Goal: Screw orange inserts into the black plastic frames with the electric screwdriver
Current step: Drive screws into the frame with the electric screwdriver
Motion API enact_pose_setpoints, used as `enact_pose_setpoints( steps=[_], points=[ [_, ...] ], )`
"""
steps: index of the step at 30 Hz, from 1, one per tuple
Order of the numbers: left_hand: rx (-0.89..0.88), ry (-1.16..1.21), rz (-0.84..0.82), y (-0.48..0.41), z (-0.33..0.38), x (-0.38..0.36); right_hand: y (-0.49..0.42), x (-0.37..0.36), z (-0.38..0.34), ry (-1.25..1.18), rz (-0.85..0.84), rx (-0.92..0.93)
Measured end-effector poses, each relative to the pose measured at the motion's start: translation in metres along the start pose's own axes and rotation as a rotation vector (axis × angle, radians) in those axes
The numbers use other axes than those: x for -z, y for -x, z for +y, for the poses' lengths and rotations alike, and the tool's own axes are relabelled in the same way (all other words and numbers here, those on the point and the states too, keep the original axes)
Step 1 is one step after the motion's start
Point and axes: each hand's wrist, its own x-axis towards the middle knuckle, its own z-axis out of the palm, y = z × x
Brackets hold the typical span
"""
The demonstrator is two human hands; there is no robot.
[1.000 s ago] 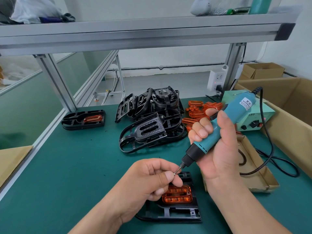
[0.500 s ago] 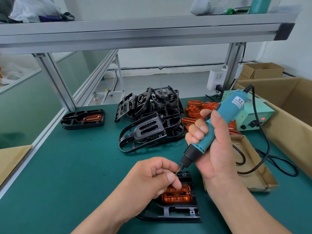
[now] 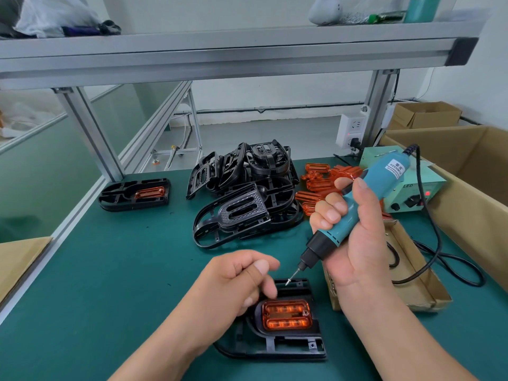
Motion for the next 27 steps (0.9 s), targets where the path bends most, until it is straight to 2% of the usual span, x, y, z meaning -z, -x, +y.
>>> enact_pose_setpoints(
  steps=[5,11,18,27],
  points=[
    [-0.075,-0.419,0.225,-0.002,-0.004,0.018,-0.005,0.006,-0.01,0.086,-0.056,-0.018],
    [-0.045,-0.764,0.246,0.001,-0.005,0.018,-0.007,0.011,-0.012,0.171,-0.145,-0.11],
    [-0.064,-0.963,0.226,0.001,-0.006,0.017,-0.006,0.013,-0.006,0.271,-0.24,-0.202],
    [-0.047,-1.056,0.229,-0.001,-0.007,0.013,-0.005,0.016,-0.002,0.315,-0.317,-0.237]
  ],
)
